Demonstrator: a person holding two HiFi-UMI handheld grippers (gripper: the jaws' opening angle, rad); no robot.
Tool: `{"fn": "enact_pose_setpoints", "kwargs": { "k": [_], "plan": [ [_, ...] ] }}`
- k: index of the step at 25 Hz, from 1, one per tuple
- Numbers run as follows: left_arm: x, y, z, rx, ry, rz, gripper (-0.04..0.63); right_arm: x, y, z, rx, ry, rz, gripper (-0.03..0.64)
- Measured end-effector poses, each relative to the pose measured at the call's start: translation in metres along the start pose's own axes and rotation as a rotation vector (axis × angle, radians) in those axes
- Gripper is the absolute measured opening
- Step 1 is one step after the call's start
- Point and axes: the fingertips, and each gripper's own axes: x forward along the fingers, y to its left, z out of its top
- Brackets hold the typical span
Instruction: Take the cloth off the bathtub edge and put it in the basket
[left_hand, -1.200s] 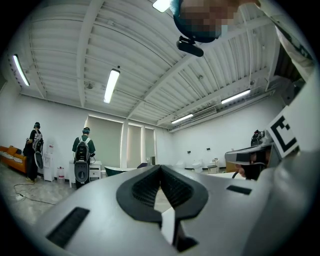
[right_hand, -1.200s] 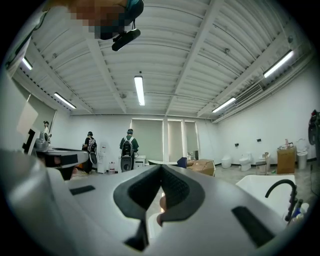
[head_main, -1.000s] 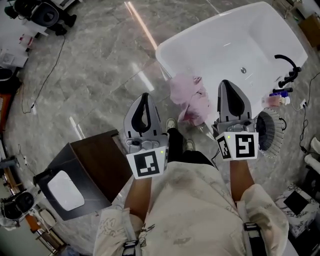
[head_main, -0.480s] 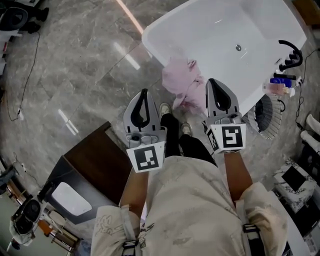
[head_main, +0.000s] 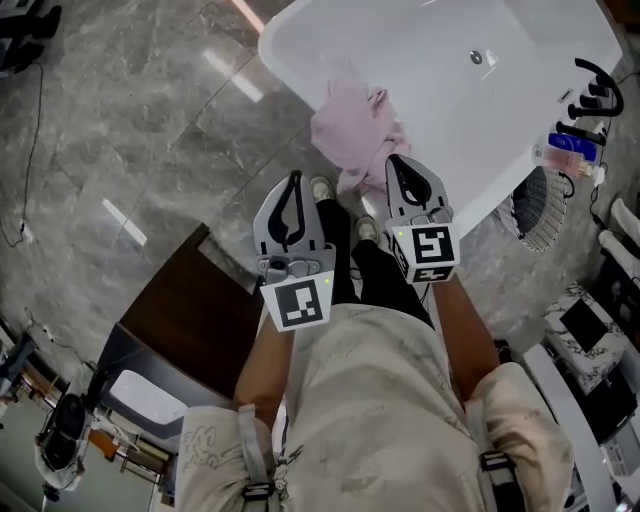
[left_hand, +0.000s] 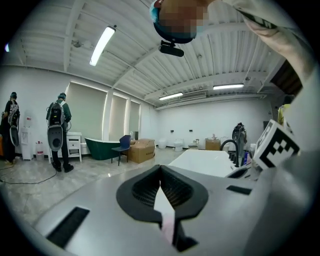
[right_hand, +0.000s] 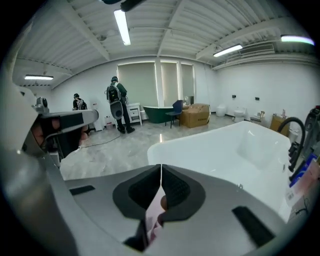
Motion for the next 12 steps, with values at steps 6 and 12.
{"fn": "enact_pose_setpoints", "kwargs": {
  "k": [6, 12],
  "plan": [
    [0.012, -0.007, -0.029, -0.024, 0.060, -0.021, 0.003, 0.035, 0.004, -0.070, 0.066, 0.177, 0.035, 0.065],
    [0.020, -0.002, -0.053, -0.035, 0.108, -0.029, 0.003, 0.071, 0.011, -0.125, 0.137, 0.352, 0.055, 0.224]
  ]
}}
